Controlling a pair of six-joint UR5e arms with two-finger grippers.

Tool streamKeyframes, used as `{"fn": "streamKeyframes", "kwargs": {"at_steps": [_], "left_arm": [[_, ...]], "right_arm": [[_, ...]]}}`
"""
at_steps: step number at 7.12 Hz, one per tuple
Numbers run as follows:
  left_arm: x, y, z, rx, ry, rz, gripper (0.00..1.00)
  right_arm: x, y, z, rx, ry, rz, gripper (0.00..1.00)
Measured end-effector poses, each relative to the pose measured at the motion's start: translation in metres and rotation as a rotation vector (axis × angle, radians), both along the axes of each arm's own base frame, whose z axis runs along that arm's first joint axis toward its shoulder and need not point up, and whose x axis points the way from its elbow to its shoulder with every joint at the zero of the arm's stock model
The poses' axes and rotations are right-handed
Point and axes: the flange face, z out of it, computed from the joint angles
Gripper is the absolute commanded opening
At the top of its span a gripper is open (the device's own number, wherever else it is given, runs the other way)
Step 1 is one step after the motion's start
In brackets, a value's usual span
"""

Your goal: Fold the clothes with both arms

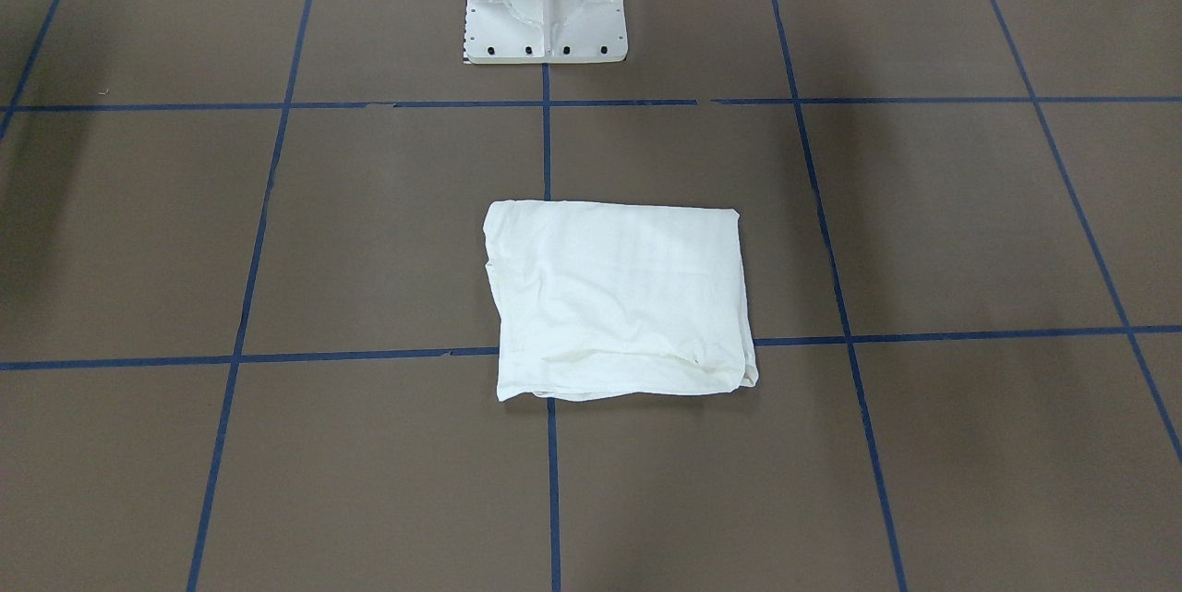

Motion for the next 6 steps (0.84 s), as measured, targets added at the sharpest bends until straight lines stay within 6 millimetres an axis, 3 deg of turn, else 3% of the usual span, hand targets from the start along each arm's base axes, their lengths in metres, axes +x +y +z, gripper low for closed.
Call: {"fn": "streamKeyframes", "kwargs": {"at_steps": [2,6], "left_arm": [[-0.0032,0.0018,0.0048,-0.005,-0.041,-0.005,1.00],[-0.0074,0.0048,0.0111,-0.014,-0.097,-0.009,1.00]], "right_arm": [[0.0022,-0.0033,-0.0197,0.002,-0.005,0.009,1.00],[0.0026,0.0042,-0.0124,-0.019,-0.006,0.010,1.00]]}}
